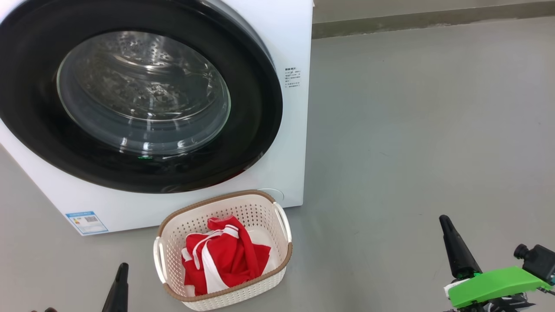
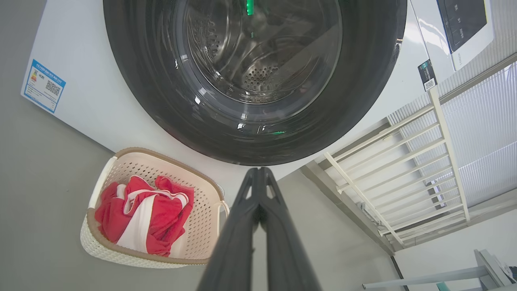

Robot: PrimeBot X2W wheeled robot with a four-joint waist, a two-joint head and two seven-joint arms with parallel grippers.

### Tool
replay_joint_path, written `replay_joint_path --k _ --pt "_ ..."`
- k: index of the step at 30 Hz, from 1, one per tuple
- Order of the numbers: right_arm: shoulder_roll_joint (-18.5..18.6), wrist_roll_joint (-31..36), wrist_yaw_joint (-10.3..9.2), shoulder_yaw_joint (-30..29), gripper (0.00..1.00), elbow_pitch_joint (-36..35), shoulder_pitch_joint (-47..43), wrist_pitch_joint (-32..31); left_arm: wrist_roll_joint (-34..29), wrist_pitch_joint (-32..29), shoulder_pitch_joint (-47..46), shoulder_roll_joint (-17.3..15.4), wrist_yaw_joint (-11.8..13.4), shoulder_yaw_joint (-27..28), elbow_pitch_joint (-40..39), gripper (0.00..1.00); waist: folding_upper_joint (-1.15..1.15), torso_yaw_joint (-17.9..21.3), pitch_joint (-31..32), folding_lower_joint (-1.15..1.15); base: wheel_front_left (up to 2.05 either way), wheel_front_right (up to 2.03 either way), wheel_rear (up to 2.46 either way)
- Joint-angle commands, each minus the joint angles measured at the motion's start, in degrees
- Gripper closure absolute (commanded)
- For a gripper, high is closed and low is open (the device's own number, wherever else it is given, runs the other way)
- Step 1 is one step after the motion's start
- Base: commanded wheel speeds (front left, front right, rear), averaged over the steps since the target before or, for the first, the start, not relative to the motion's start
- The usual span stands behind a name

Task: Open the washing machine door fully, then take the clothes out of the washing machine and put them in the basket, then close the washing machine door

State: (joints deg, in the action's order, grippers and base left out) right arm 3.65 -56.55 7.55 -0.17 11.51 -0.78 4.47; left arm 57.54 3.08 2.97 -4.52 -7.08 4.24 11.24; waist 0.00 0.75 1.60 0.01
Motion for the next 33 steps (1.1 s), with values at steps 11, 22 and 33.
replay_joint_path --k 11,22,33 --pt "0.7 -7.7 -0.04 -0.9 1.00 -0.5 3.4 -2.0 7.2 -2.0 -4.2 0.0 -0.3 1.6 -0.4 1.00 0.00 -0.1 -0.3 -0.01 0.00 0.00 0.00" --pt "0.6 -14.6 -0.04 -1.9 1.00 0.2 4.2 -3.9 13.7 -3.8 -5.4 0.4 -0.3 1.7 0.3 1.00 0.00 -0.3 -0.7 -0.01 0.00 0.00 0.00" --pt "0.4 -21.5 -0.05 -2.9 1.00 0.9 5.0 -5.8 20.2 -5.6 -6.6 0.8 -0.3 1.9 1.1 1.00 0.00 -0.4 -1.0 -0.01 0.00 0.00 0.00"
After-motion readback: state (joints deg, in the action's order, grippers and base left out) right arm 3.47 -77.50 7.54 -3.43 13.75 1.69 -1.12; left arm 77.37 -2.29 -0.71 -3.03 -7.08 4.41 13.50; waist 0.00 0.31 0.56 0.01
